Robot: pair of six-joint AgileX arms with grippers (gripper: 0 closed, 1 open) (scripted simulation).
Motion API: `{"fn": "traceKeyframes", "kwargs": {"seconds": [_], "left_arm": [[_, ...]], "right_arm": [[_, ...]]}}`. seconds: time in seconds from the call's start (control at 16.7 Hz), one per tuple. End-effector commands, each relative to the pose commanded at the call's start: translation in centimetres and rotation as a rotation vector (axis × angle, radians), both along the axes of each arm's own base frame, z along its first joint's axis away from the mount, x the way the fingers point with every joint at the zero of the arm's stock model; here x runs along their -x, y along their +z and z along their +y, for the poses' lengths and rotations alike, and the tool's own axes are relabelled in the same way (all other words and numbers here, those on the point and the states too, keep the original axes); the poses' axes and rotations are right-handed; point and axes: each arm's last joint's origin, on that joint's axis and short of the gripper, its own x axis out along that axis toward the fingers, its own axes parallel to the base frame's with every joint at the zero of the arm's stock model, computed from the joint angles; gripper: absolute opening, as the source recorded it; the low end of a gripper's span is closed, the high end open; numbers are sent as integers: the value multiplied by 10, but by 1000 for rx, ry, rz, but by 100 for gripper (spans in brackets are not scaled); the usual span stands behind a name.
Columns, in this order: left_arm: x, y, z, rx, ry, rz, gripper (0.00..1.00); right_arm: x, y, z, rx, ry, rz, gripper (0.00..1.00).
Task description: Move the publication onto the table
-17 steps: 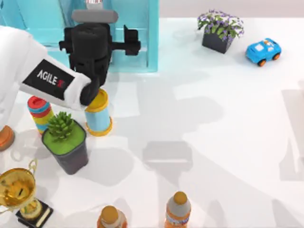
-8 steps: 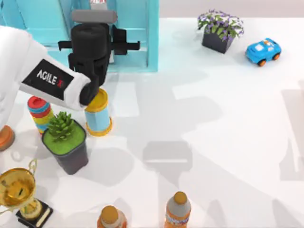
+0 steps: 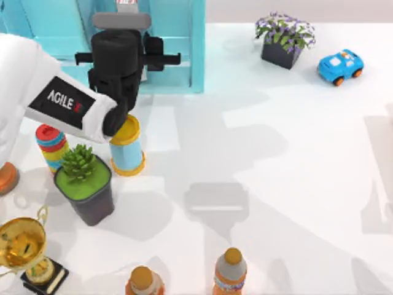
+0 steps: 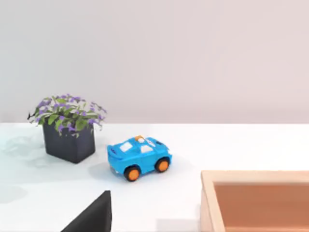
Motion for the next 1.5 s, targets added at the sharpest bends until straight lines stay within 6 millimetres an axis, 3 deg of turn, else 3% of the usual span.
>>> {"fn": "traceKeyframes", "kwargs": {"seconds": [0.3,0.54,0.72,0.84,0.96,1.2,1.5], "left_arm": [[0,9,-5,13,-4,-21,0],[18,71,-30,80,-12,-120,0],[60,131,-42,99,-19,-153,0],[99,170,-38,97,-21,-150,0],[137,192,-28,77,-21,-112,0],[188,201,-6,20,-13,-24,0],[201,201,2,0,-5,-1,0]], "right_arm": [[0,0,0,0,0,0,100],[0,0,0,0,0,0,100],[0,0,0,0,0,0,100],[0,0,0,0,0,0,100],[0,0,0,0,0,0,100],[0,0,0,0,0,0,100],[0,0,0,0,0,0,100]]}}
